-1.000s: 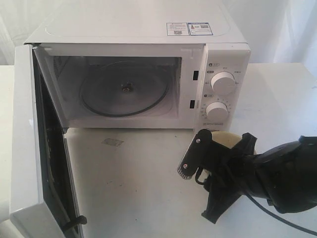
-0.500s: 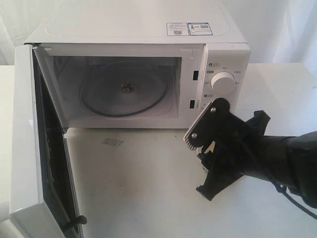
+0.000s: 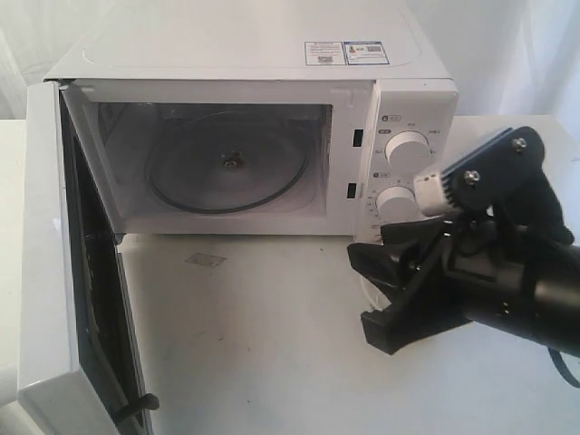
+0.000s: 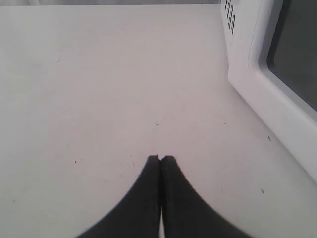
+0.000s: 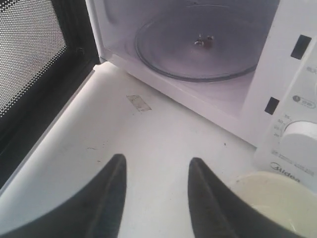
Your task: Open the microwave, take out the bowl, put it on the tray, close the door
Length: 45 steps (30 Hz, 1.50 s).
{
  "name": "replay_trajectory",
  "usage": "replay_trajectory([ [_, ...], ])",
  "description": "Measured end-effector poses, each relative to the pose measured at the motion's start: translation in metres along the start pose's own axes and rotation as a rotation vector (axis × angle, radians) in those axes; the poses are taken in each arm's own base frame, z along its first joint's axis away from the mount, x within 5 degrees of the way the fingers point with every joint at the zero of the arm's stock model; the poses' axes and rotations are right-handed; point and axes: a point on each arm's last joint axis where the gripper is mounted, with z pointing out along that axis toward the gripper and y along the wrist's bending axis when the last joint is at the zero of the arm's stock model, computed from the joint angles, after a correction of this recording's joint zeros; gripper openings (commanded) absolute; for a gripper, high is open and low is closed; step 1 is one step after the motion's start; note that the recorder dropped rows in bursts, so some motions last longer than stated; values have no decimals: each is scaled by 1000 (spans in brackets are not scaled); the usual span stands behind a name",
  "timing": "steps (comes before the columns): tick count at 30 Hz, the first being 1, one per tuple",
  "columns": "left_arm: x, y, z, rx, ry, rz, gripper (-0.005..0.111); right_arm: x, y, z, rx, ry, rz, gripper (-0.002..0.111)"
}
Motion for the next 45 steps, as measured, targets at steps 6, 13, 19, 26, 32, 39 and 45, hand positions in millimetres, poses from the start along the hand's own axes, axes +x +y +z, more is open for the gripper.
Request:
replay_trajectory([
  [6, 0, 0, 0, 0, 0, 0, 0, 17, 4, -18, -44, -22, 8, 12],
  [13, 0, 0, 0, 0, 0, 0, 0, 36, 10, -24, -106, 3, 13, 0],
  [19, 0, 0, 0, 0, 0, 0, 0, 52, 10, -24, -121, 45, 15, 0],
  [26, 0, 0, 0, 0, 0, 0, 0, 64, 11, -28, -133, 62, 18, 0],
  [32, 0, 0, 0, 0, 0, 0, 0, 75, 14, -29, -164, 92, 25, 0],
  [39, 0, 0, 0, 0, 0, 0, 0, 89, 20, -31, -244, 126, 38, 0],
  [45, 0, 0, 0, 0, 0, 0, 0, 96, 20, -32, -243, 146, 42, 0],
])
